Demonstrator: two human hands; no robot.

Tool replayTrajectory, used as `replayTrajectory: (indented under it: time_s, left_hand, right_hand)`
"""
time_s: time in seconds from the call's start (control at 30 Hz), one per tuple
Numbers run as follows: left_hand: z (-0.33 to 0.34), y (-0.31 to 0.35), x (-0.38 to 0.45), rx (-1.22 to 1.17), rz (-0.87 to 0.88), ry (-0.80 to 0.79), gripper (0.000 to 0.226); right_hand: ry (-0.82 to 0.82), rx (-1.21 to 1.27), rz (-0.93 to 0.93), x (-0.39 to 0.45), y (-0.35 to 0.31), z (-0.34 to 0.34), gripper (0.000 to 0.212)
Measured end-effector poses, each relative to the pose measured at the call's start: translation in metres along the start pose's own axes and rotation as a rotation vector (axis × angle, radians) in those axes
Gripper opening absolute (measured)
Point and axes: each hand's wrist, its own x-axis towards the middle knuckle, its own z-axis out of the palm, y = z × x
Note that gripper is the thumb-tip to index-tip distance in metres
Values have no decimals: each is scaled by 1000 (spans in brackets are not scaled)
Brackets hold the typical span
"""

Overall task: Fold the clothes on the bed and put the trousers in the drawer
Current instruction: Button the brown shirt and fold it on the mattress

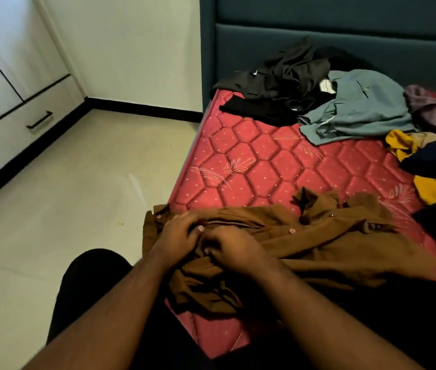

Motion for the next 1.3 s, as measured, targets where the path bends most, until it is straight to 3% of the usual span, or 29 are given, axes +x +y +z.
replayTrajectory:
  time_s: [0.13,0.27,0.33,0.4,0.5,0.6,0.73,0.8,0.9,1.0,1.07,1.3]
  left_hand:
    - [5,2,3,203,-41,-6,38]
    - [8,11,13,319,-103,-18,32]
    - [2,15,16,147,-148,44,20]
    - [-11,25,17,-91,-186,138,11]
    - [-30,54,13,-210,-159,200,4]
    - [-39,81,5,-250,-221,30,4]
    - [-36,89,-7,-216,-287,-334,8]
    - [-32,83,-9,-175,-302,-410,7]
    - [-25,72,-8,-272,-403,-363,9]
    - [-22,75,-6,-741,-563,-285,15]
    - [-22,77,-6,-923,-612,-272,19]
    - [-19,79,-7,-1074,-629,-348,15]
  right_hand:
    - [100,-1,152,2,19,41,35]
    - [93,-173,229,5,21,39,33]
    - [74,-292,199,5,14,31,29]
    - [174,-291,125,-3,12,22,21]
    - [435,84,-56,-27,18,0,22]
    - [629,332,-168,-55,32,-24,23]
    - [489,494,-163,-72,48,-19,19]
    - [409,506,-154,-68,49,-7,24]
    - [433,466,-180,-57,52,1,22]
    - [487,512,-149,-50,58,0,16]
    - [537,521,-167,-49,60,3,11]
    - [699,405,-274,-49,59,5,14]
